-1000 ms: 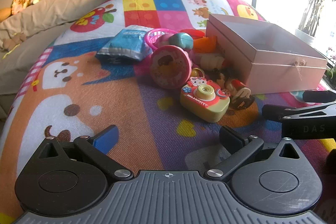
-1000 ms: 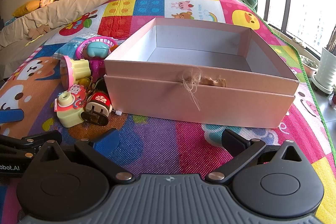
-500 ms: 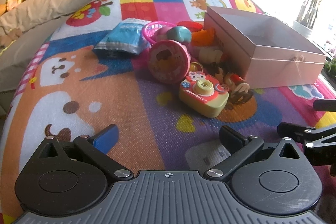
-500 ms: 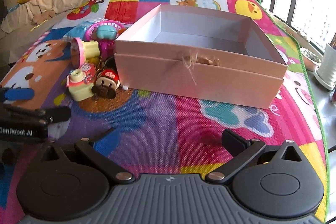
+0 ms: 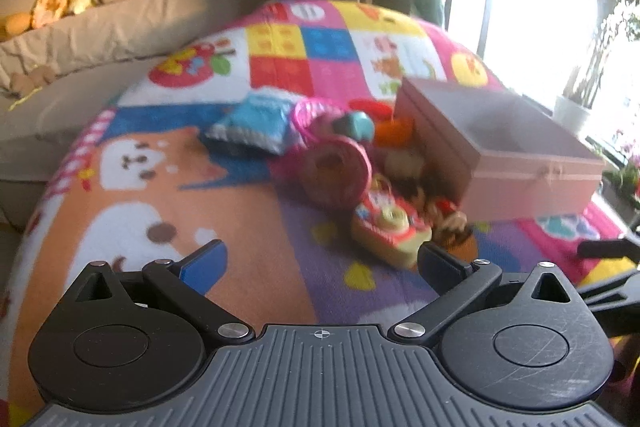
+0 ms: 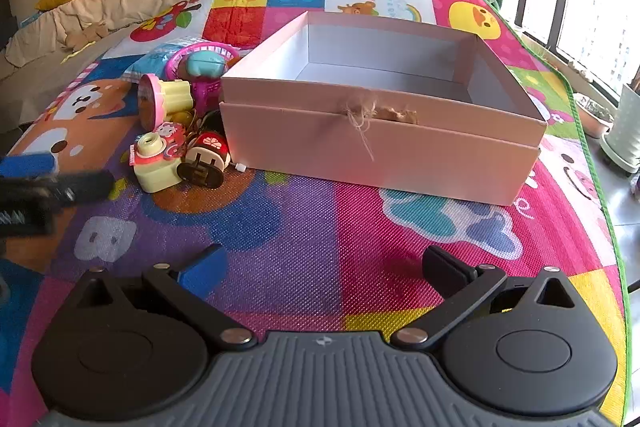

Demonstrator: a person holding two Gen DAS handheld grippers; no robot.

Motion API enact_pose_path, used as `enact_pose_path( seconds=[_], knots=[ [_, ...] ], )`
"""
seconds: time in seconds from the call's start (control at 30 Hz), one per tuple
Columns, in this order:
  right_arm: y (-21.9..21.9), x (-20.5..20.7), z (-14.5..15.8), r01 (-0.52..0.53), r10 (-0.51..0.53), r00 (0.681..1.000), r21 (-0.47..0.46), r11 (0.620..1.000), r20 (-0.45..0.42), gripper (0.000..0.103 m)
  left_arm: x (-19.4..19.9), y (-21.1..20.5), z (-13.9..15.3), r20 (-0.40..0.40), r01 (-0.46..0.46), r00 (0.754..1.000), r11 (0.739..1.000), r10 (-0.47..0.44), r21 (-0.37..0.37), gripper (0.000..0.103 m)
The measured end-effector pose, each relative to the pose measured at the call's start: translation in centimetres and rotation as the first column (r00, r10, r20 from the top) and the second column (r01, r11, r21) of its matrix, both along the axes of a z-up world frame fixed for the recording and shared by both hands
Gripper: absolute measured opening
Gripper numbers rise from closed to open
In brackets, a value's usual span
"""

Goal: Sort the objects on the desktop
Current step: 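Grasp the black-haired doll with right tool while left tool grasps Hello Kitty toy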

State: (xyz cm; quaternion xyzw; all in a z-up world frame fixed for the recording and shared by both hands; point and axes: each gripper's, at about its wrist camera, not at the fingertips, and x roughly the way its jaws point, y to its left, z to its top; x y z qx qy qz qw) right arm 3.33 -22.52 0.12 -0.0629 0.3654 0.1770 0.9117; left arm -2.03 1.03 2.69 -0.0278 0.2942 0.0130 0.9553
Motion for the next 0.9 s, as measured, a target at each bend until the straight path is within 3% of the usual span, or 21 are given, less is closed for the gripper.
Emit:
enact_pose_path(
  seconds=[0.13, 0.3, 0.4, 0.53, 0.73, 0.77, 0.9],
  knots=[
    [0.0, 0.1, 0.2, 0.001, -0.001, 1.000, 0.004, 1.000, 0.001, 0.103, 0.0, 0.6, 0.9, 0.007, -0.018, 1.000, 1.000, 0.018, 0.011, 0.103],
    [-0.9, -1.2, 2.8, 0.027, -0.038, 0.985, 0.063, 0.998, 0.169, 0.103, 0.8, 0.2, 0.4, -0.031, 0.042, 0.999, 0.999, -0.040, 0.033, 0.103],
    [-1.1, -1.2, 3.7, 0.020, -0.030, 0.980, 0.055, 0.998, 0.196, 0.103, 1.9, -0.9, -0.1, -0.047, 0.116, 0.992, 0.993, -0.114, 0.029, 0.103],
    [-1.8, -0.7, 3.8, 0.040, -0.050, 0.983, 0.062, 0.997, 0.177, 0.103, 4.3, -2.3, -1.1, -0.076, 0.138, 0.988, 0.989, -0.134, 0.060, 0.102],
    [-1.9, -0.6, 3.0, 0.028, -0.037, 0.990, 0.074, 0.997, 0.133, 0.103, 5.8, -3.7, -2.1, -0.114, 0.203, 0.974, 0.976, -0.193, 0.077, 0.081],
    [-1.8, -0.6, 2.9, 0.022, -0.031, 0.992, 0.075, 0.997, 0.125, 0.103, 5.7, -3.9, -2.1, -0.106, 0.209, 0.974, 0.974, -0.199, 0.088, 0.073],
    [-1.2, -0.2, 2.1, -0.003, -0.003, 0.997, 0.086, 0.996, 0.076, 0.103, 4.8, -3.6, -1.9, -0.090, 0.196, 0.978, 0.975, -0.186, 0.108, 0.072]
  ],
)
